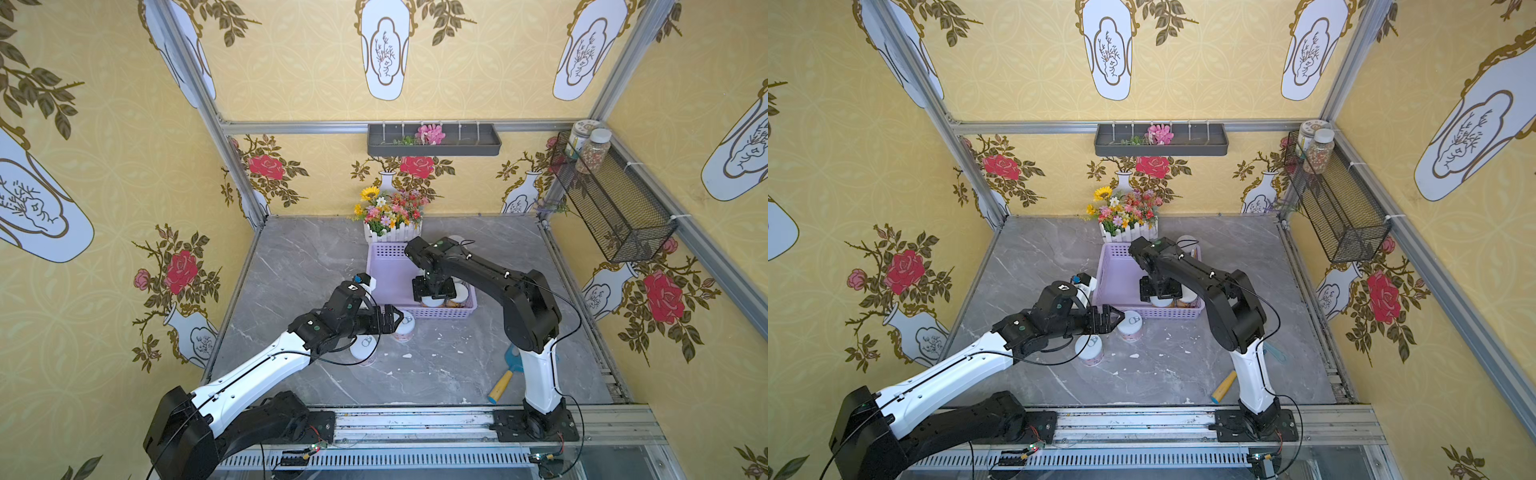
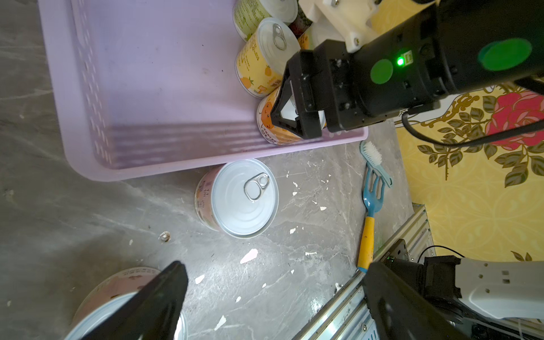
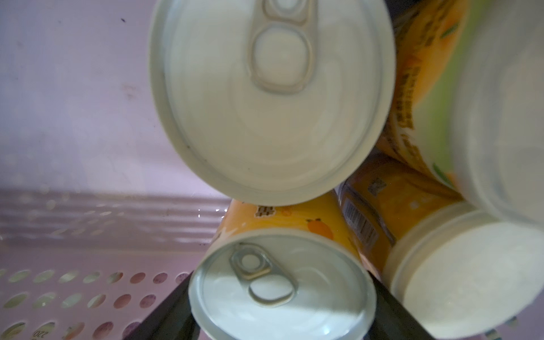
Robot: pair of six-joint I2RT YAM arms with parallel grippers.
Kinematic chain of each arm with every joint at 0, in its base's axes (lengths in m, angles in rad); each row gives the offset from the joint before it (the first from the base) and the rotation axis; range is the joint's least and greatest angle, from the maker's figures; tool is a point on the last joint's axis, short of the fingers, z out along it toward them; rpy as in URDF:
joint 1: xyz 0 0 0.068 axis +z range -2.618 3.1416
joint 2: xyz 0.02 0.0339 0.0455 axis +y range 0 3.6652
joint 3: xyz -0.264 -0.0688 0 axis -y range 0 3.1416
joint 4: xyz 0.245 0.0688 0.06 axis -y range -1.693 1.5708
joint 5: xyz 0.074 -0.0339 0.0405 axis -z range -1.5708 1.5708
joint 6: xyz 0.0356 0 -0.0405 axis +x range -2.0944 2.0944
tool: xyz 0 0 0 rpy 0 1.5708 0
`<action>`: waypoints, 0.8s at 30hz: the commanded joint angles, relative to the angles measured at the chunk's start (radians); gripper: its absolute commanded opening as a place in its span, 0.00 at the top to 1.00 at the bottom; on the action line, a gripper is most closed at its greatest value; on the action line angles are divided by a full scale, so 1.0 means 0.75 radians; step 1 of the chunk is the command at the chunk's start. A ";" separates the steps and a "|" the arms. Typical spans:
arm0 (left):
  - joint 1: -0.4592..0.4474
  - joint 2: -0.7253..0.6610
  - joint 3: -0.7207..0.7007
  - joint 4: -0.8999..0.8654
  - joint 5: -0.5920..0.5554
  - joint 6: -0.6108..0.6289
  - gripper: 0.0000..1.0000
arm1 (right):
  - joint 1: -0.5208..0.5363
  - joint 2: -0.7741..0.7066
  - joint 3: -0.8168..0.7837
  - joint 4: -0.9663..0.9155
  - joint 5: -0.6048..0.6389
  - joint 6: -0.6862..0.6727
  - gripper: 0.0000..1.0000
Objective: Put the canned food in the basket
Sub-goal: Place the canned food in the basket.
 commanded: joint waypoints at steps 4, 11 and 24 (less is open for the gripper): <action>-0.001 0.017 0.005 0.032 0.003 -0.003 0.00 | 0.000 0.021 -0.014 0.027 0.022 -0.006 0.23; -0.002 0.021 0.003 0.027 -0.016 -0.011 0.00 | -0.004 0.026 -0.015 0.019 0.036 0.013 0.12; -0.004 0.052 0.105 -0.141 -0.143 -0.020 0.00 | 0.027 -0.103 0.024 -0.032 0.059 0.019 0.07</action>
